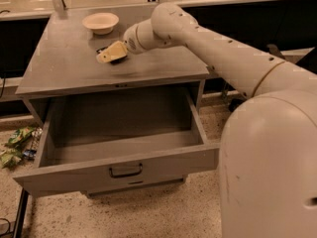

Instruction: Place rxbar blueberry into top drawer

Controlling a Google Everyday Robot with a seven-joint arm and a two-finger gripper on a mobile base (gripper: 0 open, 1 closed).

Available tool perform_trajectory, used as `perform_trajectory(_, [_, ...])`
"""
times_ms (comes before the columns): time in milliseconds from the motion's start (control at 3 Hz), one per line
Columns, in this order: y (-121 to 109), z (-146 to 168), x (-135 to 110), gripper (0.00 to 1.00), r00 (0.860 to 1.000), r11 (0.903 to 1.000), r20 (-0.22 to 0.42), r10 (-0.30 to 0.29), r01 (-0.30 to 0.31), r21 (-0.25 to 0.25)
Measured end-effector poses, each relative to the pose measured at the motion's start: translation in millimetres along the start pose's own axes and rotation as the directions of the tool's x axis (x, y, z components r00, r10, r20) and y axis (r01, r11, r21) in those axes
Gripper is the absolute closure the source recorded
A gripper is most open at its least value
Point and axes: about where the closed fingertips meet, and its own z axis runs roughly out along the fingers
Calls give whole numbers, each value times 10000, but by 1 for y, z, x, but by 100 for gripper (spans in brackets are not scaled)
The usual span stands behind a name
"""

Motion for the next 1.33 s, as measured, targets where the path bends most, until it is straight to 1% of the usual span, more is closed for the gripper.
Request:
perform_trajectory(333, [-3,16,2,0,10000,9996,28,89,-90,252])
perform_trajectory(667, [-8,30,6,0,10000,9985,-9,45,-45,554])
perform_trajectory(1000, [-12,41,8,0,10000,9971,-36,10,-7,755])
perform_trajectory(1333, [-13,49,10,16,10000,9966,-21,9,-7,826])
